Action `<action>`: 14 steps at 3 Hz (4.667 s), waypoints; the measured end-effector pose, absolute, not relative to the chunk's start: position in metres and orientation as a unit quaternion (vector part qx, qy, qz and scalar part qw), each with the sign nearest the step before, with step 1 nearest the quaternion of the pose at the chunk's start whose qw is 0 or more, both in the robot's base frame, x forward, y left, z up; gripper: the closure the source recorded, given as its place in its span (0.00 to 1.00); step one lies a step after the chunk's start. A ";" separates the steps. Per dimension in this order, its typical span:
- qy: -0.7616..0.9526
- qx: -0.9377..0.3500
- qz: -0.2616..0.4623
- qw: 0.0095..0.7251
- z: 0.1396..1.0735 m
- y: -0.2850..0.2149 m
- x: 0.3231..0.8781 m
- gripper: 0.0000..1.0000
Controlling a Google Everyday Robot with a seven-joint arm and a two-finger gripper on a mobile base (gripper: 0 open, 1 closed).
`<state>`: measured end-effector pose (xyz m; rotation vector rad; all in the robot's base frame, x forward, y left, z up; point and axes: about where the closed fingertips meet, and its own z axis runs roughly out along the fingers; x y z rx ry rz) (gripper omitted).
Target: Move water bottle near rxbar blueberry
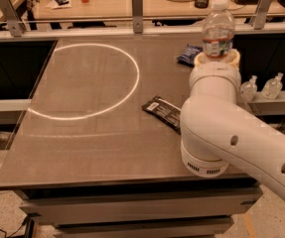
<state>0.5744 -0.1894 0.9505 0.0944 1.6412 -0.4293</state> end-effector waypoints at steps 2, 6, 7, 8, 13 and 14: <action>0.699 0.090 -0.200 0.680 0.970 -0.270 0.570 1.00; 0.749 -0.031 -0.050 0.660 0.942 -0.328 0.618 1.00; 0.744 -0.100 -0.007 0.661 0.932 -0.286 0.635 1.00; 0.740 -0.112 0.003 0.663 0.933 -0.281 0.638 1.00; 0.744 -0.108 0.070 0.656 0.922 -0.245 0.687 1.00; 0.744 -0.103 0.085 0.654 0.914 -0.234 0.705 1.00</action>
Offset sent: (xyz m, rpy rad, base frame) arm 0.0051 -0.1040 0.0272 0.0826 -0.1047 0.0395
